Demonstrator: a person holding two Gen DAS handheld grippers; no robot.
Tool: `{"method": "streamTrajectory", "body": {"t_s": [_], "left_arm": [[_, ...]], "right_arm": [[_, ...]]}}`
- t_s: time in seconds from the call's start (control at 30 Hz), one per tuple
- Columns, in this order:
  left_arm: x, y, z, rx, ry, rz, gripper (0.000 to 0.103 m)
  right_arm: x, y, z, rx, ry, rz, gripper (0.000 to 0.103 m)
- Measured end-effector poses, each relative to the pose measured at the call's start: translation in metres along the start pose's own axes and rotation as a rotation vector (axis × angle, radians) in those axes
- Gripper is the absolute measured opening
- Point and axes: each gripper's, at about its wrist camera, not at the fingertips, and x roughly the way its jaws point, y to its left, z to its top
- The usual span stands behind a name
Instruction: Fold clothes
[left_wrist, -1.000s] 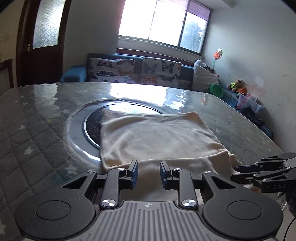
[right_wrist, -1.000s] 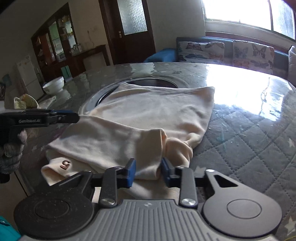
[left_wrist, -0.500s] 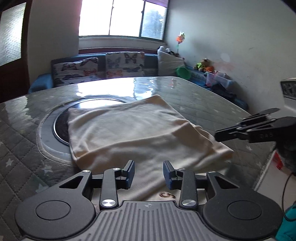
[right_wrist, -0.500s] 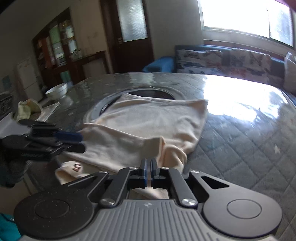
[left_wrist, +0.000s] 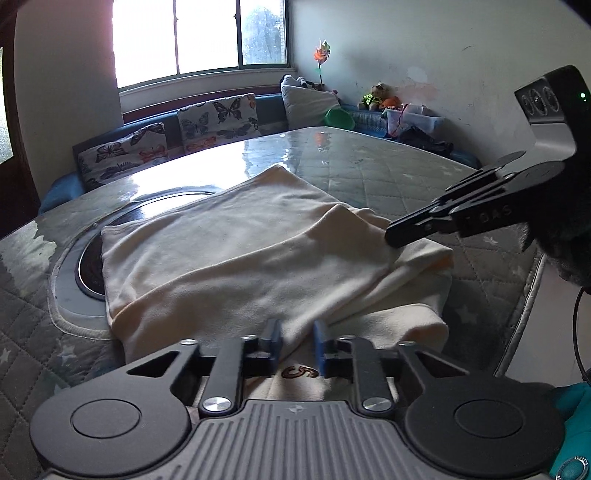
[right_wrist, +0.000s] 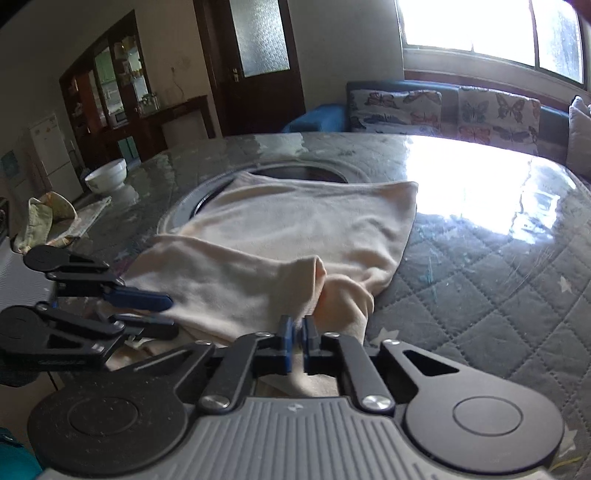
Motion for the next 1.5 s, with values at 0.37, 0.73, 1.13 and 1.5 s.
{"method": "streamTrajectory", "body": {"t_s": [0.37,0.73,1.13,1.5], "left_arm": [[-0.009,0.015,0.001,-0.052,0.005,-0.05,0.007],[0.005,0.073,0.025,-0.293,-0.06,0.06,0.012],[0.01,0.098,0.007,-0.336,-0.058,0.124,0.018],[-0.015,0.06,0.01,-0.16,-0.058,0.102,0.027]], "right_arm": [[-0.012,-0.002,-0.001,0.014,0.018,0.001,0.009],[0.023,0.007,0.03,-0.078,-0.041,0.017,0.017],[0.039,0.002,0.021,-0.135,-0.006,-0.008,0.025],[0.032,0.017,0.015,-0.242,0.019,0.02,0.035]]}}
